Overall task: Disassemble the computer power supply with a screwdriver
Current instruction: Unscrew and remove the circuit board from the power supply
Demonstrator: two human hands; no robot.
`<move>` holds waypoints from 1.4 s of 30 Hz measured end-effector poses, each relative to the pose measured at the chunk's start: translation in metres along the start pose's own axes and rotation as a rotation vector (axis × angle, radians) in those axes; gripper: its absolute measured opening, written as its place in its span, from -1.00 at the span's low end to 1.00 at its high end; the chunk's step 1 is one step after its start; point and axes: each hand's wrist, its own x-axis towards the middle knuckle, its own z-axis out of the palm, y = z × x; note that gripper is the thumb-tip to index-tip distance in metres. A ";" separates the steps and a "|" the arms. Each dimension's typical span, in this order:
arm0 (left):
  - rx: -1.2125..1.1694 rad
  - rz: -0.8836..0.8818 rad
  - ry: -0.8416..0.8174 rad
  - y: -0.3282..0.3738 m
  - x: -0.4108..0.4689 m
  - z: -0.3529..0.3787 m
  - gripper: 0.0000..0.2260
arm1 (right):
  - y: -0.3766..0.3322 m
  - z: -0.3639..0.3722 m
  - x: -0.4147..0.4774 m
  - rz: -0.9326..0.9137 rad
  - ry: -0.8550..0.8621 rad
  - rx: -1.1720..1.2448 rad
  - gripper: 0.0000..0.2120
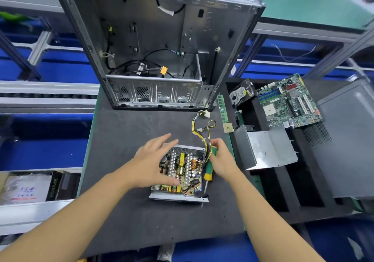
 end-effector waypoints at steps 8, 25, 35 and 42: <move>0.564 0.104 -0.068 0.020 0.001 0.025 0.31 | 0.013 0.009 -0.011 -0.112 -0.026 -0.200 -0.57; 0.606 -0.135 0.111 0.026 -0.012 0.037 0.18 | 0.002 -0.007 -0.021 0.019 0.035 0.138 -0.21; 0.595 -0.141 0.086 0.019 -0.016 0.030 0.17 | -0.029 -0.058 -0.021 -0.398 0.138 0.134 -0.50; 0.596 -0.158 0.056 0.024 -0.018 0.029 0.16 | 0.018 -0.025 -0.037 -0.711 0.142 -0.465 -0.45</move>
